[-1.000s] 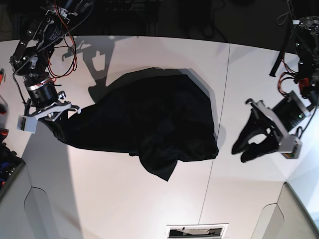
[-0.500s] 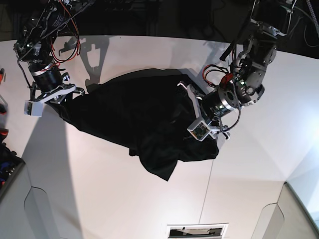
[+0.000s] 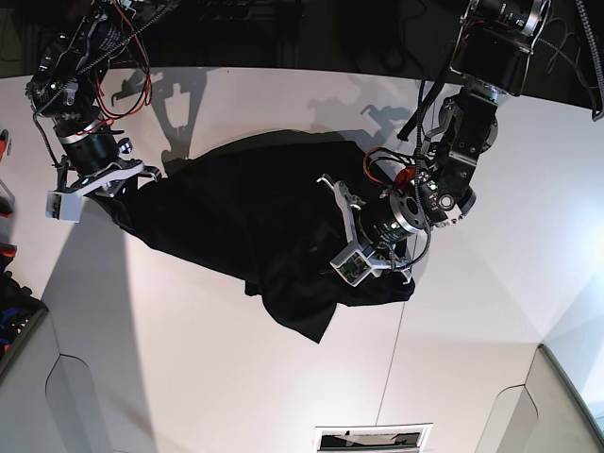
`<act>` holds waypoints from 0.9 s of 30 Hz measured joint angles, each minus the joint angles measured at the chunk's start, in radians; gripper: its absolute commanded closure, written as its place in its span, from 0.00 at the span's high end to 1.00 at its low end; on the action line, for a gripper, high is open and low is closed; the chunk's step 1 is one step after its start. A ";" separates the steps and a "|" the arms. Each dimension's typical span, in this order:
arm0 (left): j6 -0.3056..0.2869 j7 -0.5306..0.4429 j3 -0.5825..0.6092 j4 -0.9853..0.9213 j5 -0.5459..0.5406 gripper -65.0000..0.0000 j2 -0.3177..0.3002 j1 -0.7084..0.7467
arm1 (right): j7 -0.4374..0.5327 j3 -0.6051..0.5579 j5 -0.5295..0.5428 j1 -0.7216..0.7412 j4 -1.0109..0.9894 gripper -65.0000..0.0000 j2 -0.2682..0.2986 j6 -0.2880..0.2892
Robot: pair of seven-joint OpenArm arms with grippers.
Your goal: Layout the t-shirt on the table in an organized manner, then fold the t-shirt properly
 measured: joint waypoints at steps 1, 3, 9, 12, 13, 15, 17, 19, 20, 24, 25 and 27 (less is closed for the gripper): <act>0.000 -0.019 0.000 -0.011 0.019 0.30 0.000 0.000 | 0.000 0.000 0.000 0.000 0.000 0.00 0.000 0.000; 0.000 -0.034 0.000 -0.035 0.032 0.24 0.000 0.000 | 0.000 0.000 0.000 0.000 0.000 0.00 0.000 0.000; 0.002 -0.042 0.000 -0.072 0.051 0.00 0.001 0.000 | 0.000 0.000 0.000 0.000 0.000 0.00 0.000 0.000; 0.104 -0.038 0.000 -0.064 0.051 0.00 -0.001 -0.018 | 0.000 0.000 0.000 0.000 0.000 0.00 0.000 0.000; 0.127 -0.038 -0.005 -0.048 0.050 0.00 -0.010 -0.026 | 0.000 0.000 0.000 0.000 0.000 0.00 0.000 0.000; 0.148 -0.008 -0.031 0.011 0.035 0.00 -0.036 -0.036 | 0.000 0.000 0.000 0.000 0.000 0.00 0.000 0.000; 0.159 0.048 -0.047 0.082 0.001 0.00 -0.079 -0.039 | 0.000 0.000 -0.002 0.000 0.000 0.00 0.004 0.000; 0.160 0.071 -0.058 0.149 -0.020 0.00 -0.124 -0.023 | 0.000 -0.001 -0.001 0.000 0.000 0.00 0.022 0.000; 0.165 0.075 -0.067 0.182 -0.023 0.00 -0.148 -0.006 | 0.000 -0.001 0.000 0.000 0.000 0.00 0.035 0.000; 0.234 0.087 -0.166 0.301 -0.024 0.00 -0.235 0.053 | 0.000 0.005 -0.001 0.001 0.000 0.00 0.100 0.000; 0.244 0.088 -0.206 0.330 -0.026 0.00 -0.248 0.060 | 0.000 0.015 0.002 0.002 0.000 0.00 0.114 0.000; 0.248 0.088 -0.272 0.381 -0.073 0.00 -0.271 0.080 | 0.000 0.047 0.017 0.003 0.000 0.00 0.127 0.000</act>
